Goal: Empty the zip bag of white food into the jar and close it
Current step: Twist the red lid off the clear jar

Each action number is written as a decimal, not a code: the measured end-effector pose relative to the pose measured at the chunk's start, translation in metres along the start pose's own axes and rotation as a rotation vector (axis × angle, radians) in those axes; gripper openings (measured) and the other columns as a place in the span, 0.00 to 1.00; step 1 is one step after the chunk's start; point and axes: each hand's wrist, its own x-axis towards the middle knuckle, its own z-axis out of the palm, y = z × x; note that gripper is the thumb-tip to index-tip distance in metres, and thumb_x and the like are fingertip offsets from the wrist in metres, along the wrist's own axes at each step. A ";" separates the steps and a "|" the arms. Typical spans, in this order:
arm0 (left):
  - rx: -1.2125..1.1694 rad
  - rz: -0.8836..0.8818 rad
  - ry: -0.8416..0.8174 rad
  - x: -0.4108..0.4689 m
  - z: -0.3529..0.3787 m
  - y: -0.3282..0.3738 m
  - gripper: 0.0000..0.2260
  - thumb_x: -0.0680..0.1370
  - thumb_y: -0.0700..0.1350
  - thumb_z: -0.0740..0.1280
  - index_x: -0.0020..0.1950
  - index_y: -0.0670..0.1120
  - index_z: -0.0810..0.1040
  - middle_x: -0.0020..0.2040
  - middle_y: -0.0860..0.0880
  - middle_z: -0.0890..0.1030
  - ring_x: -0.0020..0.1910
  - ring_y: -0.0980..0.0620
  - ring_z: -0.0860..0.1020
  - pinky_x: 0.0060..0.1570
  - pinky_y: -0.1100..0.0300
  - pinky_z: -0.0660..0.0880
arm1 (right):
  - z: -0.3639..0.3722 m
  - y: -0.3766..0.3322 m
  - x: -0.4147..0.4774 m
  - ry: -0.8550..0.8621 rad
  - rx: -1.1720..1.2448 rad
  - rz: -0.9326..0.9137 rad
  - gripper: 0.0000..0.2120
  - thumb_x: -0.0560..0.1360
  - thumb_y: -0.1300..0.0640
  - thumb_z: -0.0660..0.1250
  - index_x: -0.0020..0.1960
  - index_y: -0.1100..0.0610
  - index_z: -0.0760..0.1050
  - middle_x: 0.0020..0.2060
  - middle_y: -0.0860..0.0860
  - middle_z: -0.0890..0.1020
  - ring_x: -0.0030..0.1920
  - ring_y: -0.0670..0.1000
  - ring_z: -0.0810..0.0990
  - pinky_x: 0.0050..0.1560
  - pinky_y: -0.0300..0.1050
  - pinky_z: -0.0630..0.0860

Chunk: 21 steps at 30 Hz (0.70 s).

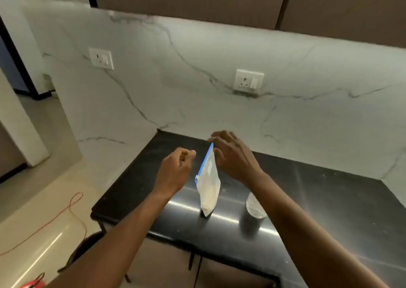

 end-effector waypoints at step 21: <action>0.252 0.301 0.087 -0.065 0.088 0.024 0.21 0.79 0.51 0.73 0.70 0.51 0.74 0.68 0.49 0.76 0.66 0.50 0.72 0.65 0.52 0.71 | 0.039 0.079 -0.070 -0.188 -0.026 0.171 0.18 0.79 0.57 0.71 0.69 0.53 0.79 0.70 0.53 0.79 0.70 0.58 0.74 0.64 0.58 0.76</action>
